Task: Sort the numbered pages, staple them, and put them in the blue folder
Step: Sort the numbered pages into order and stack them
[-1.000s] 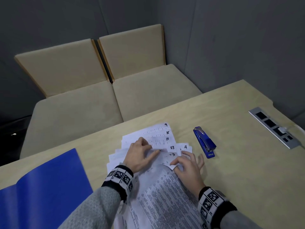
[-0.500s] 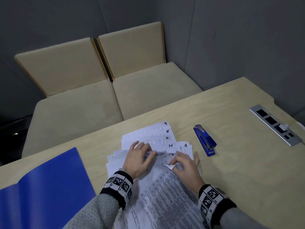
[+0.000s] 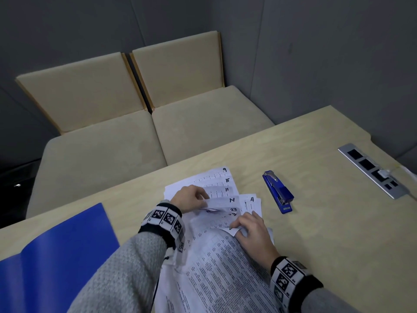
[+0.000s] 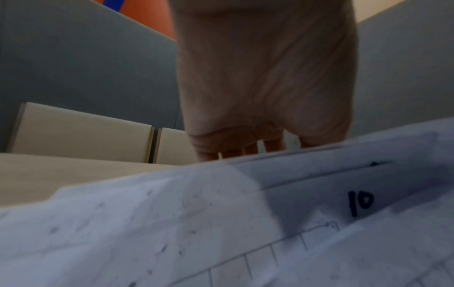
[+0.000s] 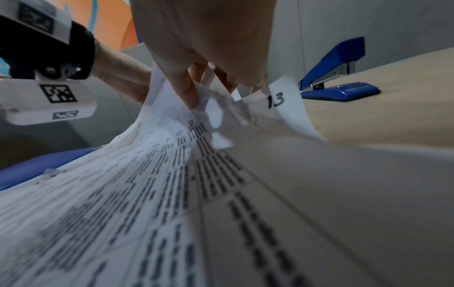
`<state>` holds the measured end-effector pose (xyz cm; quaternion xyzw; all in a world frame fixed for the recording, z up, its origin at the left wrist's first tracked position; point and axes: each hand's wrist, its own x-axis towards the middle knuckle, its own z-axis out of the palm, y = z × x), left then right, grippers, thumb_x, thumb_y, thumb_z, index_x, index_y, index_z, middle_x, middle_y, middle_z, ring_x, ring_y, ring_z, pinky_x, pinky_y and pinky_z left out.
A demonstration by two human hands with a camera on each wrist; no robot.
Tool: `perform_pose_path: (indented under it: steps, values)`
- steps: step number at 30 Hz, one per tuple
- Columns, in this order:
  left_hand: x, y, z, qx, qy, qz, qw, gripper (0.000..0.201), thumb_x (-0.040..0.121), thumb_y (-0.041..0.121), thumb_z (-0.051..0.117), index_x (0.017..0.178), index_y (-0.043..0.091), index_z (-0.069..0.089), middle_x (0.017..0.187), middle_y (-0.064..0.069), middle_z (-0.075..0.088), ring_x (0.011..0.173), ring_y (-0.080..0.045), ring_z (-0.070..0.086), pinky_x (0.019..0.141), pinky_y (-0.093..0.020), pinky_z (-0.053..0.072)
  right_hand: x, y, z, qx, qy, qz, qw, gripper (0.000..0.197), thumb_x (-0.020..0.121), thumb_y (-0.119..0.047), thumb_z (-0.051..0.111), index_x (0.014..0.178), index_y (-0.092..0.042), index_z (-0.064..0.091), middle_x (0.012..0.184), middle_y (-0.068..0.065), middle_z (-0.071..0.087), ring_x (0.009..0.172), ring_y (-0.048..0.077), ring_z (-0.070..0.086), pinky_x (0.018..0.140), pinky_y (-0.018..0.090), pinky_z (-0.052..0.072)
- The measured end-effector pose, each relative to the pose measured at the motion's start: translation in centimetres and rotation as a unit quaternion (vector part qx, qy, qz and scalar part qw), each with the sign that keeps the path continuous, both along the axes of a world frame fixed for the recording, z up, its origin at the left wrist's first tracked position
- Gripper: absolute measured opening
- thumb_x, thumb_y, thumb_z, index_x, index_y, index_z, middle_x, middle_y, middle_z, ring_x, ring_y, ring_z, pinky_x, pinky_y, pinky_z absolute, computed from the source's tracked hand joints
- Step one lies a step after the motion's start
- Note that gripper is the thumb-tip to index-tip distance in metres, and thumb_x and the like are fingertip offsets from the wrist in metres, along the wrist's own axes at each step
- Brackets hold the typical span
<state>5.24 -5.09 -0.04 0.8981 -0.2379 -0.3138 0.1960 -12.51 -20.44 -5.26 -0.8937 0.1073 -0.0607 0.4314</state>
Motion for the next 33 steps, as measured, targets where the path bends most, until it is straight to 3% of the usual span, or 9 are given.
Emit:
perform_pose_path:
  steps: [4, 10, 13, 18, 21, 23, 25, 30, 33]
  values:
    - [-0.4, -0.2, 0.3, 0.029, -0.110, -0.053, 0.992, 0.020, 0.075, 0.030, 0.075, 0.073, 0.022, 0.057, 0.080, 0.002, 0.065, 0.078, -0.018, 0.059, 0.070, -0.031, 0.048, -0.1, 0.1, 0.0, 0.006, -0.007, 0.010, 1.000, 0.014, 0.075, -0.008, 0.053, 0.077, -0.017, 0.064, 0.081, -0.021, 0.055, 0.084, -0.008, 0.051, 0.111, 0.025, 0.018]
    - [-2.2, 0.5, -0.3, -0.002, -0.251, -0.104, 0.962, 0.018, 0.088, 0.026, 0.061, 0.075, 0.014, 0.058, 0.083, -0.002, 0.065, 0.082, -0.022, 0.057, 0.063, -0.026, 0.033, 0.0, 0.3, -0.2, -0.012, -0.015, 0.010, 1.000, 0.018, 0.074, -0.006, 0.056, 0.076, -0.023, 0.064, 0.078, -0.026, 0.052, 0.089, 0.011, 0.052, 0.089, 0.031, 0.038]
    - [-2.7, 1.6, -1.2, -0.052, -0.284, -0.149, 0.946, 0.023, 0.088, 0.031, 0.062, 0.075, 0.013, 0.067, 0.077, 0.001, 0.067, 0.084, -0.023, 0.054, 0.063, -0.028, 0.035, -0.2, 0.4, -0.4, -0.054, -0.022, 0.000, 0.998, 0.019, 0.074, -0.006, 0.060, 0.075, -0.024, 0.064, 0.080, -0.029, 0.050, 0.102, -0.005, 0.045, 0.113, 0.041, 0.013]
    - [-2.8, 1.6, -0.6, -0.116, -0.111, -0.010, 0.987, 0.049, 0.098, 0.043, 0.038, 0.076, 0.008, 0.065, 0.097, -0.005, 0.063, 0.082, -0.018, 0.057, 0.077, -0.029, 0.042, 0.2, 0.6, 0.1, -0.071, -0.009, -0.015, 0.997, 0.021, 0.075, -0.011, 0.066, 0.072, -0.031, 0.060, 0.081, -0.027, 0.060, 0.126, -0.013, 0.031, 0.114, 0.043, -0.018]
    - [-1.9, 0.9, -0.7, -0.100, -0.089, 0.038, 0.990, 0.024, 0.096, 0.030, 0.047, 0.107, 0.012, 0.057, 0.119, -0.004, 0.045, 0.078, -0.017, 0.055, 0.083, -0.033, 0.046, 0.9, 0.6, 0.7, -0.029, -0.014, 0.004, 0.999, 0.013, 0.074, -0.015, 0.056, 0.075, -0.024, 0.065, 0.077, -0.032, 0.054, 0.108, -0.020, 0.037, 0.118, 0.046, -0.003]
    - [-1.3, 0.4, -0.7, -0.071, -0.074, 0.019, 0.995, 0.041, 0.092, 0.022, 0.050, 0.131, 0.015, 0.042, 0.133, -0.005, 0.039, 0.082, -0.021, 0.058, 0.087, -0.036, 0.046, 1.2, 0.6, 0.9, -0.019, -0.014, 0.013, 1.000, 0.015, 0.073, -0.017, 0.051, 0.075, -0.020, 0.066, 0.076, -0.033, 0.050, 0.096, -0.020, 0.038, 0.117, 0.047, 0.012]
    - [-1.0, 0.0, -0.6, -0.050, -0.082, -0.004, 0.995, 0.047, 0.090, 0.021, 0.050, 0.136, 0.017, 0.038, 0.131, -0.005, 0.045, 0.093, -0.022, 0.059, 0.087, -0.034, 0.046, 1.4, 0.6, 0.6, -0.028, -0.018, 0.017, 0.999, 0.013, 0.074, -0.017, 0.053, 0.075, -0.020, 0.066, 0.076, -0.033, 0.049, 0.093, -0.020, 0.038, 0.114, 0.048, 0.020]
    - [-1.0, 0.6, -0.5, -0.002, -0.183, -0.062, 0.981, 0.044, 0.081, 0.058, 0.046, 0.108, 0.027, 0.060, 0.101, 0.003, 0.056, 0.095, -0.016, 0.049, 0.074, -0.031, 0.043, 1.5, 0.5, 0.2, -0.039, -0.041, 0.006, 0.998, 0.025, 0.073, -0.033, 0.042, 0.074, -0.023, 0.065, 0.074, -0.035, 0.048, 0.091, -0.019, 0.040, 0.106, 0.052, 0.030]
    - [-0.9, 1.0, -1.0, -0.023, -0.218, -0.092, 0.971, 0.073, 0.073, 0.080, 0.025, 0.080, 0.025, 0.071, 0.113, 0.006, 0.054, 0.108, -0.015, 0.039, 0.089, -0.036, 0.035, 1.5, 0.6, 0.3, -0.070, -0.037, -0.008, 0.997, 0.020, 0.075, -0.031, 0.045, 0.073, -0.025, 0.064, 0.074, -0.036, 0.048, 0.096, -0.014, 0.040, 0.115, 0.051, 0.008]
